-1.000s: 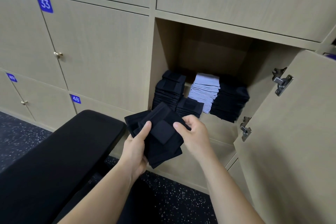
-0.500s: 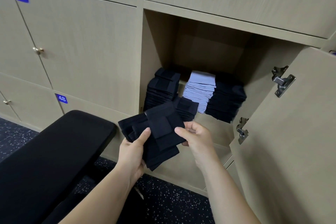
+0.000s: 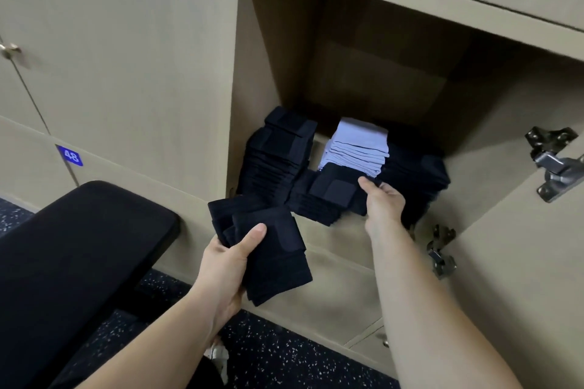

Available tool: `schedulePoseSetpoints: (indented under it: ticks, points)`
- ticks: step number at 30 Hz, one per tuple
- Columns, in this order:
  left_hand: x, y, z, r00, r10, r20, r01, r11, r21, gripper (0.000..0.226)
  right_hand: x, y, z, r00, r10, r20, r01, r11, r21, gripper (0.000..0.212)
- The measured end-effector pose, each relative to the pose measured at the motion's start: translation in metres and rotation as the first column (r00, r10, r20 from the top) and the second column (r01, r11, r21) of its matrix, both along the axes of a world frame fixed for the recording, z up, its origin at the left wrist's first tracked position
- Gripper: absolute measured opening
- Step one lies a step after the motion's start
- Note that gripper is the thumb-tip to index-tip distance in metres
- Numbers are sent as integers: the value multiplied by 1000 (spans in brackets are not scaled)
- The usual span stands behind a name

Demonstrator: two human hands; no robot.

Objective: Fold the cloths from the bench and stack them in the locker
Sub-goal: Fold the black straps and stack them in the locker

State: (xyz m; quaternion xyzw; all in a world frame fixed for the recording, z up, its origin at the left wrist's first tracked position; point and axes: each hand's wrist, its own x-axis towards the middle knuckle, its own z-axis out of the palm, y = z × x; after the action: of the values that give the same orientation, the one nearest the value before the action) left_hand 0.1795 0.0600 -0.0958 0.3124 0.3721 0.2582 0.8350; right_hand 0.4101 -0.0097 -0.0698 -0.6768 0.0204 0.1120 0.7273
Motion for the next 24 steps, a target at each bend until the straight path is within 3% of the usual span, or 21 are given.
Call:
schedulePoseSetpoints:
  ticks: [2, 10, 15, 24]
  points:
    - [7, 3, -3, 1000, -23, 4, 23, 1000, 13, 33, 17, 15, -7, 1000, 7, -26, -8, 1000, -15, 48]
    - [13, 15, -19, 998, -61, -9, 61, 998, 7, 41, 43, 49, -37, 999, 11, -46, -14, 998, -60, 59]
    - [13, 18, -24, 998, -61, 3, 62, 998, -20, 44, 36, 58, -48, 998, 48, -27, -49, 999, -16, 20]
    - [11, 16, -25, 998, -68, 0, 68, 998, -15, 47, 43, 53, -48, 992, 31, -118, -28, 999, 27, 10]
